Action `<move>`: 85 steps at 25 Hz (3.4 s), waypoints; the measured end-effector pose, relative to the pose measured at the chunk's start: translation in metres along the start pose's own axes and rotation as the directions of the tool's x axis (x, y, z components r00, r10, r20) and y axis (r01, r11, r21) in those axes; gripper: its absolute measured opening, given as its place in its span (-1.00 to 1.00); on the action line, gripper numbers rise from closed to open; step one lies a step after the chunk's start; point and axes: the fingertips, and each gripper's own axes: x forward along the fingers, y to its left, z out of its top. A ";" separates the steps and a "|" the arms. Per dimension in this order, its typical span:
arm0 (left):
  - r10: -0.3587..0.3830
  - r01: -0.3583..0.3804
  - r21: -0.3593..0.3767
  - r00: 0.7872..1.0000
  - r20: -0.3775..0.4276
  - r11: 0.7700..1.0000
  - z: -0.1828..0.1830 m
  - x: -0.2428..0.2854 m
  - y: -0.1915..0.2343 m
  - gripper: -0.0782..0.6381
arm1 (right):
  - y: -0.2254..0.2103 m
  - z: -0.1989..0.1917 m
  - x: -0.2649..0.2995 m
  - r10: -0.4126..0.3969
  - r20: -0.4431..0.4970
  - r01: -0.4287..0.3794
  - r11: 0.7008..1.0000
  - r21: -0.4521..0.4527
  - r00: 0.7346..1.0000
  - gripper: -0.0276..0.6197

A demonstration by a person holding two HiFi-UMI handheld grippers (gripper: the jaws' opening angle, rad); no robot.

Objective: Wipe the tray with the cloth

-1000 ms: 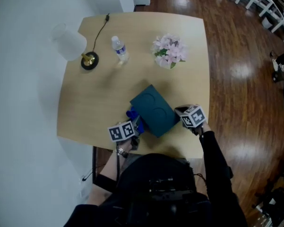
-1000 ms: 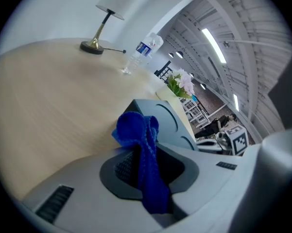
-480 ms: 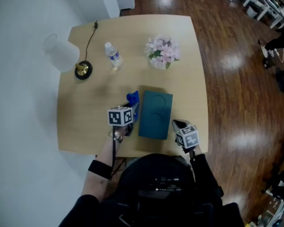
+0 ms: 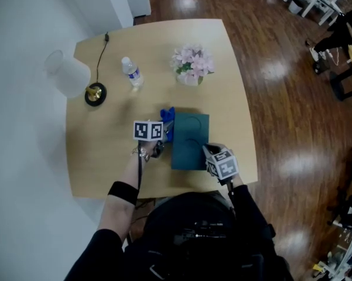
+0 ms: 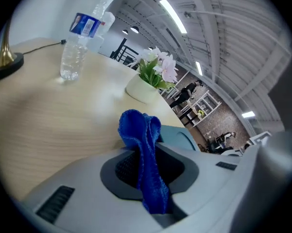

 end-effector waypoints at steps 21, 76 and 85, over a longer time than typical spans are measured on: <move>-0.222 0.214 -0.100 0.972 -0.079 0.972 -0.183 -0.098 -0.069 -0.58 | -0.003 -0.001 0.000 -0.019 -0.020 0.020 1.000 0.008 1.000 -0.89; 0.002 -0.025 -0.195 0.993 -0.116 0.980 -0.230 -0.098 -0.118 -0.57 | -0.097 0.109 0.029 -0.024 0.060 0.031 0.992 -0.122 0.998 -0.89; 0.114 -0.127 -0.288 0.992 -0.062 0.949 -0.213 -0.077 -0.113 -0.57 | -0.098 0.111 0.088 0.137 -0.239 -0.220 0.903 -0.368 0.961 -0.89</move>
